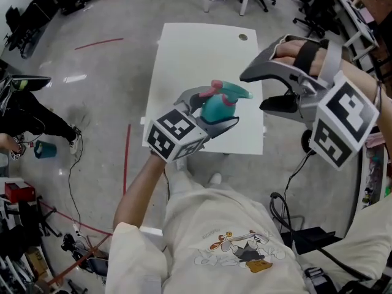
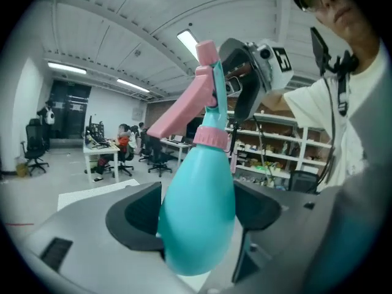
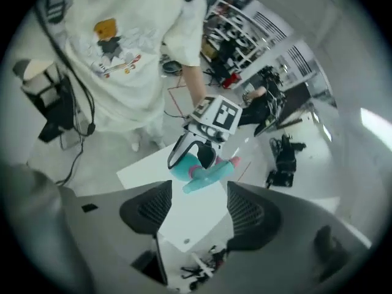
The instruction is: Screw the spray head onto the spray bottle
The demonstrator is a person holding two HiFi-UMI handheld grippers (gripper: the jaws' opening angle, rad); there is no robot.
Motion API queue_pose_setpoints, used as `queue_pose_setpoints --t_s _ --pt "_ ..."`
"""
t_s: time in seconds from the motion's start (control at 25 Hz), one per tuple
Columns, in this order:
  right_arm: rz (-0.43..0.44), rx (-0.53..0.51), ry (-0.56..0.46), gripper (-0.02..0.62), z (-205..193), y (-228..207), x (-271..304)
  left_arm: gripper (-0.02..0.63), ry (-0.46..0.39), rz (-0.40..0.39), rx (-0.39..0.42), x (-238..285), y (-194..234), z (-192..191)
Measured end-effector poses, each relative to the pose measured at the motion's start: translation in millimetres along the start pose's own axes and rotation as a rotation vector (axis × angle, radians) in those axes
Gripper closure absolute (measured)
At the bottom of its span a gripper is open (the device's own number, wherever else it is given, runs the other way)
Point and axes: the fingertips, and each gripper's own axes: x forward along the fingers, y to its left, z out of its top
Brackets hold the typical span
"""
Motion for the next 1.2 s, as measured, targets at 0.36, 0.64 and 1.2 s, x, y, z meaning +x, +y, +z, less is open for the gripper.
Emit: queue_pose_setpoints --t_s 0.36,0.64,1.2 --pt "-0.019 -0.209 -0.026 0.327 31 5 -8 0.244 0.054 -0.521 -0.005 -20 -46 -16" --pt "0.047 -0.364 -0.036 0.328 50 36 17 0.244 0.123 -0.829 0.000 -17 -81 -40" --pt "0.222 -0.369 -0.090 0.427 69 82 48 0.244 0.255 -0.876 0.047 -4 -104 -52"
